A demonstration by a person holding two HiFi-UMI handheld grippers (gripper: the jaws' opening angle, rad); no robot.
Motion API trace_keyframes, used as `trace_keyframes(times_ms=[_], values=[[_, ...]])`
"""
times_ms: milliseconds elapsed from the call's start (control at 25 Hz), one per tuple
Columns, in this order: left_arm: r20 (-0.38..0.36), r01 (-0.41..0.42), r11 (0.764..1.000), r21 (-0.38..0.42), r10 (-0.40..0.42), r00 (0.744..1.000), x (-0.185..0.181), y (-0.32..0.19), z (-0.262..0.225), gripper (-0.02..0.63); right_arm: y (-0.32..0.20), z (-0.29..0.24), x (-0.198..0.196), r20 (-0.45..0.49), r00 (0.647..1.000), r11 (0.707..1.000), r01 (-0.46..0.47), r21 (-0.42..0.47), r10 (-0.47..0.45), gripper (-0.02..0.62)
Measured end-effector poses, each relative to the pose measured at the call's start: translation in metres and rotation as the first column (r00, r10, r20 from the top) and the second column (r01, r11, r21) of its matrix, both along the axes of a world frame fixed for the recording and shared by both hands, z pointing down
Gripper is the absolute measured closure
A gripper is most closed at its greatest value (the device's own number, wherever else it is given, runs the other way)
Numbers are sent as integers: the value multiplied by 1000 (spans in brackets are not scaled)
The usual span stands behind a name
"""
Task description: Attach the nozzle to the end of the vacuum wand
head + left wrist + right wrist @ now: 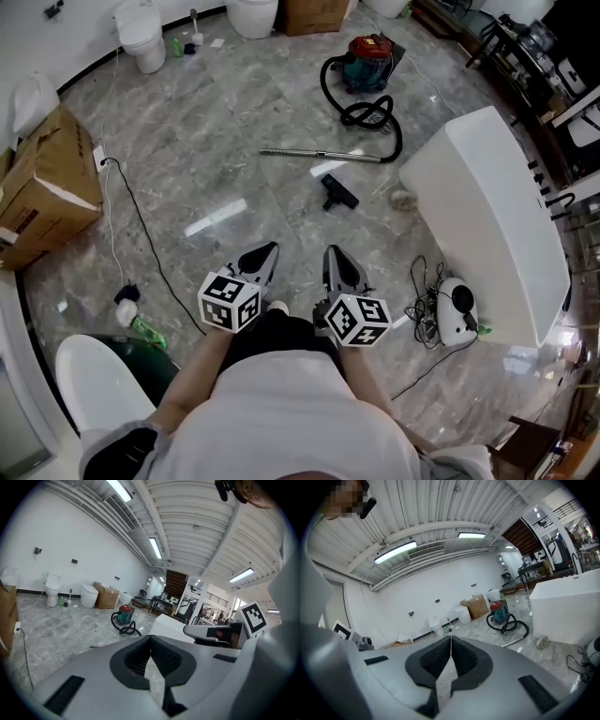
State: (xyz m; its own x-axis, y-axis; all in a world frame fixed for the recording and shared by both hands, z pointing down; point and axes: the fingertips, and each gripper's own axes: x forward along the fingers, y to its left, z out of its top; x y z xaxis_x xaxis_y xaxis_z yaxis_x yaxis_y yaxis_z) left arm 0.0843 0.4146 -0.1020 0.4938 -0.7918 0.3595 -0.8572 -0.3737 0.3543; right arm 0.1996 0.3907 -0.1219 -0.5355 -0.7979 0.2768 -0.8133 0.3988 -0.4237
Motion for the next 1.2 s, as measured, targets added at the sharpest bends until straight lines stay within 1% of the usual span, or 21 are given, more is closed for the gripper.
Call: trace_keyframes(times_ms=[160, 440, 600, 840, 1040, 1200], values=[[1, 32, 999, -23, -32, 999, -6, -2, 2, 598, -1, 3, -4, 12, 1000, 1000, 23, -19, -23, 580], [13, -4, 999, -34, 5, 1000, -2, -22, 5, 598, -18, 16, 1, 32, 999, 998, -14, -64, 17, 580], [2, -7, 999, -37, 7, 1000, -4, -44, 3, 598, -38, 15, -1, 18, 1000, 997, -23, -67, 24, 580], [-3, -32, 998, -45, 32, 999, -14, -85, 3, 598, -81, 18, -17, 22, 999, 994, -40, -98, 43, 580], [-5, -51, 997, -55, 51, 999, -38, -126, -1, 598, -122, 11, -36, 23, 998, 994, -64, -89, 67, 578], [-11, -79, 996, -52, 78, 997, -52, -156, -3, 598, -148, 13, -47, 21, 995, 990, -100, -100, 102, 579]])
